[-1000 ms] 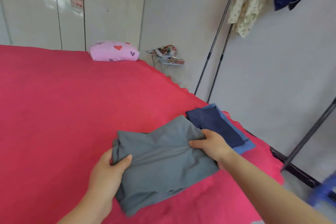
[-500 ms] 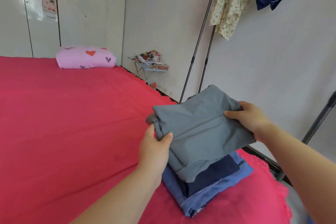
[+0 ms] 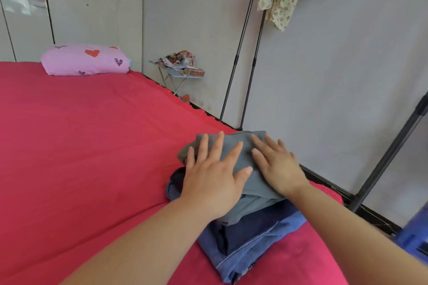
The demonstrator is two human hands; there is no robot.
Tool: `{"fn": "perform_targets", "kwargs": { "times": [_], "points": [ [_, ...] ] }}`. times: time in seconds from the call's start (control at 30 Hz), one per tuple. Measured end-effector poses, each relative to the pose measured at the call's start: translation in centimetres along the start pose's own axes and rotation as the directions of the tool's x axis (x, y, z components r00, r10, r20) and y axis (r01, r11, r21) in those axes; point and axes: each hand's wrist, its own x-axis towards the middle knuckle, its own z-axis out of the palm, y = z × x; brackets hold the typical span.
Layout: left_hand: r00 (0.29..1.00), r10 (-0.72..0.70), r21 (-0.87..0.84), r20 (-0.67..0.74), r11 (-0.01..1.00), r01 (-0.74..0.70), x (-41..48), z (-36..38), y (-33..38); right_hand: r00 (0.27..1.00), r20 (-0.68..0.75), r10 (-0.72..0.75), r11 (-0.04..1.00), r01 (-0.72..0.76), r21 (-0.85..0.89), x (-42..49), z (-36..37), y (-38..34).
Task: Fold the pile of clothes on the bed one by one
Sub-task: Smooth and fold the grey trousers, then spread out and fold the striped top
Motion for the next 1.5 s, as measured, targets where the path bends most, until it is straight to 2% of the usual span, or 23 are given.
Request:
{"fn": "perform_targets", "kwargs": {
  "times": [0.1,0.17,0.43,0.57,0.67,0.77,0.83,1.07,1.27,1.5],
  "points": [
    [0.974,-0.046,0.119,0.221,0.993,0.02,-0.1,2.5,-1.0,0.992,0.125,-0.016,0.997,0.025,-0.075,-0.3,2.3,-0.5],
    [0.948,-0.089,0.112,0.306,0.992,0.057,-0.5,4.0,-2.0,0.985,0.171,-0.007,0.991,0.03,-0.13,-0.3,3.9,-0.6],
    [0.923,-0.117,0.053,0.368,0.993,0.105,-0.5,5.0,-2.6,0.978,0.206,0.027,0.982,0.012,-0.188,-0.3,5.2,-0.5],
    [0.954,-0.093,0.053,0.285,0.995,0.081,-1.8,2.6,-2.1,0.965,0.254,0.071,0.986,-0.029,-0.164,-0.5,3.5,-1.0],
    [0.969,-0.132,0.053,0.209,0.991,0.123,-3.3,0.2,-2.9,0.978,0.189,0.088,0.991,-0.066,-0.116,-1.4,2.0,-2.6],
    [0.971,-0.167,0.121,0.171,0.982,0.147,-5.6,-2.4,-4.3,0.992,0.124,0.016,0.998,-0.007,-0.067,-3.8,1.0,-6.0],
    [0.967,-0.193,0.167,0.168,0.972,0.165,-7.8,-4.4,-5.3,0.988,0.144,-0.055,0.997,0.061,-0.042,-6.1,0.9,-8.9],
    [0.918,-0.348,0.276,0.192,0.916,0.29,-18.5,-11.9,-9.3,0.932,0.275,-0.235,0.969,0.248,-0.013,-15.1,0.8,-19.4],
    [0.86,-0.493,0.328,0.131,0.841,0.431,-30.3,-19.2,-13.9,0.856,0.357,-0.374,0.922,0.385,0.044,-22.8,0.3,-29.9],
    [0.733,-0.68,0.363,0.007,0.684,0.632,-45.3,-28.8,-20.3,0.721,0.396,-0.568,0.803,0.591,0.077,-31.0,0.4,-43.8]
  ]
}}
